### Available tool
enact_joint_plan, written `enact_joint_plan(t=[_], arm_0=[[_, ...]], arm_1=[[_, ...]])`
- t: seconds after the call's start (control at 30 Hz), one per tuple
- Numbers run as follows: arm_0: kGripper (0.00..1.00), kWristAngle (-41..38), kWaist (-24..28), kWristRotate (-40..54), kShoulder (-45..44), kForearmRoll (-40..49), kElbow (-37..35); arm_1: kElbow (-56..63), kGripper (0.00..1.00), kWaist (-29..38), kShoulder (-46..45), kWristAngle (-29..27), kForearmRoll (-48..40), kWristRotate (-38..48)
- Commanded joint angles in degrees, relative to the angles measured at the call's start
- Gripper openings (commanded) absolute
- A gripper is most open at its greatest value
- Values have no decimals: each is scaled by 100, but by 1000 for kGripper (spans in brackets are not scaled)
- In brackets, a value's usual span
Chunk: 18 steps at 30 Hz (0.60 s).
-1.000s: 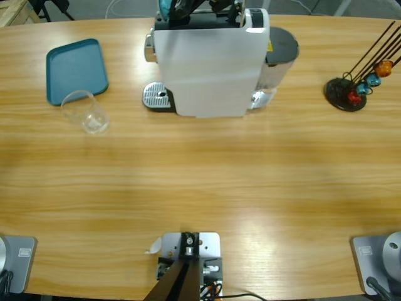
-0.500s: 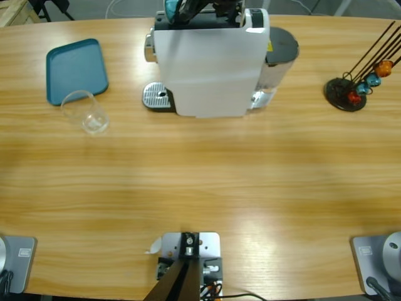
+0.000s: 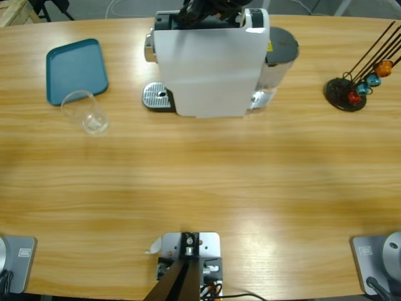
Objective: Pour coffee
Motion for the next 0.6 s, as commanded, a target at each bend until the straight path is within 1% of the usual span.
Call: enact_joint_plan(t=[0.03, 0.07, 0.13, 0.17, 0.2, 0.27, 0.37, 0.4, 0.43, 0.47, 0.6], arm_0=[[1000, 65, 37, -37, -174, 91, 127], [1000, 65, 37, -37, -174, 91, 127], [1000, 65, 37, -37, -174, 91, 127], [1000, 65, 37, -37, -172, 91, 127], [1000, 65, 37, -37, -167, 91, 127], [1000, 65, 37, -37, -174, 91, 127], [1000, 87, 37, -37, -135, 82, 127], [1000, 91, 37, -37, -72, 82, 118], [1000, 87, 37, -37, -56, 82, 118], [1000, 89, 37, -37, -79, 82, 118], [1000, 91, 37, -37, -140, 82, 127]], arm_1=[[49, 834, -60, -76, -36, -73, 44], [16, 615, -49, -189, 117, -73, 88], [0, 110, 118, -451, 351, -38, 457], [-12, 0, 246, -572, 362, 101, 1012], [-14, 0, 366, -686, 365, 258, 1406], [89, 0, 550, -917, 254, 509, 1700], [754, 0, 658, -1454, 61, 300, 2522], [1035, 0, 700, -1665, -143, 165, 2877], [1345, 0, 791, -1931, -662, 94, 3352], [1552, 0, 818, -2138, -981, 75, 3594], [1993, 0, 819, -2708, -2001, 119, 4742]])
